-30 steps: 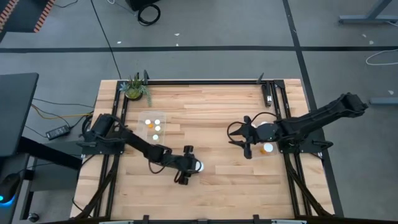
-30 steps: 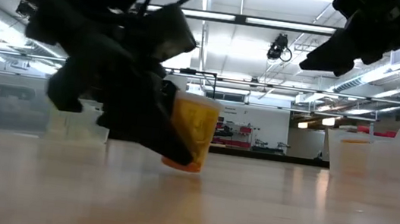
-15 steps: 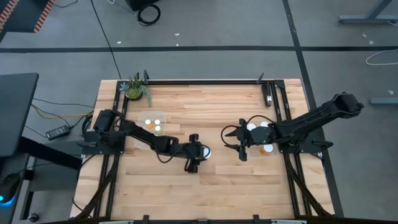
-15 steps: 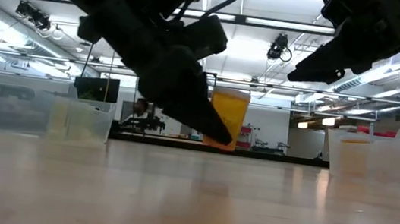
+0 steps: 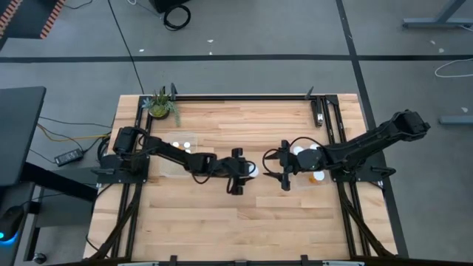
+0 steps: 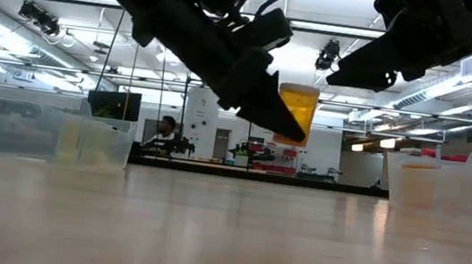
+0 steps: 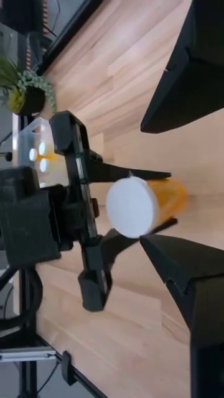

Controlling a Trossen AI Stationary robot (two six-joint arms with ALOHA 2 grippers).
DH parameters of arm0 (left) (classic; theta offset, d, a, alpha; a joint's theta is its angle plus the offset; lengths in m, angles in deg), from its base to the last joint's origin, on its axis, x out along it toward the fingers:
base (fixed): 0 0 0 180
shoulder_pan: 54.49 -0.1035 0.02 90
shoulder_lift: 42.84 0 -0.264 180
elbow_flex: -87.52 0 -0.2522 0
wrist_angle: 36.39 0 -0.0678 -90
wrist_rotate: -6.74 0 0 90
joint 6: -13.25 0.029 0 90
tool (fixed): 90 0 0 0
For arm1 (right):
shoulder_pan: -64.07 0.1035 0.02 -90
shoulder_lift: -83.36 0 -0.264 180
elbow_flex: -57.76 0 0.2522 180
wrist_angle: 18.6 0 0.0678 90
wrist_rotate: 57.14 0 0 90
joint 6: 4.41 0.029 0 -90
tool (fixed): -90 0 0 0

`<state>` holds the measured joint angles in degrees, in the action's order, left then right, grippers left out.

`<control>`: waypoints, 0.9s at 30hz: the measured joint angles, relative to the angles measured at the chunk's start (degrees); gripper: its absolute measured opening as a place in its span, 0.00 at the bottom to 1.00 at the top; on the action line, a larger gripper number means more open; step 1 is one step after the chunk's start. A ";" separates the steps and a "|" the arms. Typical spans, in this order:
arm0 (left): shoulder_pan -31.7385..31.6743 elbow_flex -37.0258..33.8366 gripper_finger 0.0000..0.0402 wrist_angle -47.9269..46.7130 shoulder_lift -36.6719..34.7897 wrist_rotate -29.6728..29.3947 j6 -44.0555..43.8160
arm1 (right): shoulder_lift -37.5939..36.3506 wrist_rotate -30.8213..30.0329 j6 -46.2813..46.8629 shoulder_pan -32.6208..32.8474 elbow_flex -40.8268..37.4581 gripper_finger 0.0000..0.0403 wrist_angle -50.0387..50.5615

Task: Pick and place medicine bottles into bin by pill shape (circle, oval)
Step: Put the large orange pill bottle into the right transparent bin

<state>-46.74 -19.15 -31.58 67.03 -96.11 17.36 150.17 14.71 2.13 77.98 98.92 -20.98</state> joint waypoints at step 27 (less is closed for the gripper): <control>-4.43 1.68 0.49 10.30 0.00 0.01 3.17 | 0.11 0.43 -9.09 -4.16 4.78 0.76 -1.13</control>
<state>-51.17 -17.47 -21.28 67.03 -96.10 20.53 150.28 15.14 -6.95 73.82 103.70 -22.10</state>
